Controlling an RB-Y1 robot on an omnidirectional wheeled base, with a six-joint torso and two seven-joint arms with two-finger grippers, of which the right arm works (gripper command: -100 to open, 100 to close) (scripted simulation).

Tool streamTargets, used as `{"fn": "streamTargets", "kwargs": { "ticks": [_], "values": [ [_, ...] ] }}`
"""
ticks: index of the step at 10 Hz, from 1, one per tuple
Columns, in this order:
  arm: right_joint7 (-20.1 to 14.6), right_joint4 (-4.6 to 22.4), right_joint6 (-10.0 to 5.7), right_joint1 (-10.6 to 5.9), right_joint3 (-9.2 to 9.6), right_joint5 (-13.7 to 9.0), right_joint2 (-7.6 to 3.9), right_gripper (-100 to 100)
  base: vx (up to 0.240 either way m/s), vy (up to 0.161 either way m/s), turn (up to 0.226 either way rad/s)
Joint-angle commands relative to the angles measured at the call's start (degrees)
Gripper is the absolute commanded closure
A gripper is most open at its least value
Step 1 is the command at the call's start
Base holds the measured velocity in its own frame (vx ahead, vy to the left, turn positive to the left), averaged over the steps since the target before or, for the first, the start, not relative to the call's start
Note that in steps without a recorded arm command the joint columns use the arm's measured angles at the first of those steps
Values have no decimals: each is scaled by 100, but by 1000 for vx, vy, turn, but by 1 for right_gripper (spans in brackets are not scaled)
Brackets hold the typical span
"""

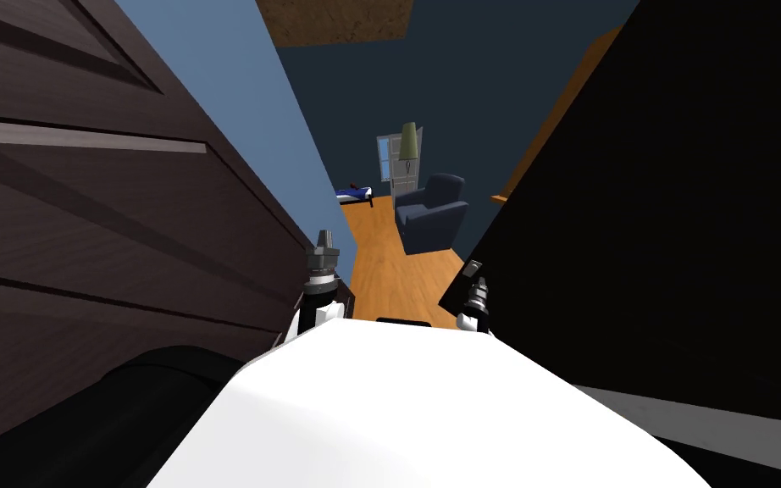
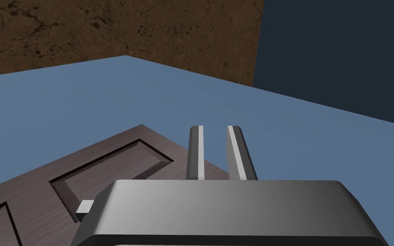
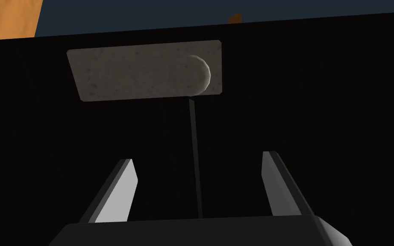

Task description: Push the door open

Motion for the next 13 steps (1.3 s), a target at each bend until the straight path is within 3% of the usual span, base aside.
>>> {"fn": "streamTargets", "kwargs": {
  "ticks": [1, 3, 5, 13],
  "values": [
    [11, -24, 21, -3, -20, -25, 45, -100, -149, 213, -42],
    [24, -49, 42, -8, -45, -53, 117, -100, -129, 162, -53],
    [19, -22, 6, 0, -50, -52, 72, -100, 28, 12, 4],
    [24, 68, -155, 19, -124, -91, 80, -100, 208, -122, 31]
  ]
}}
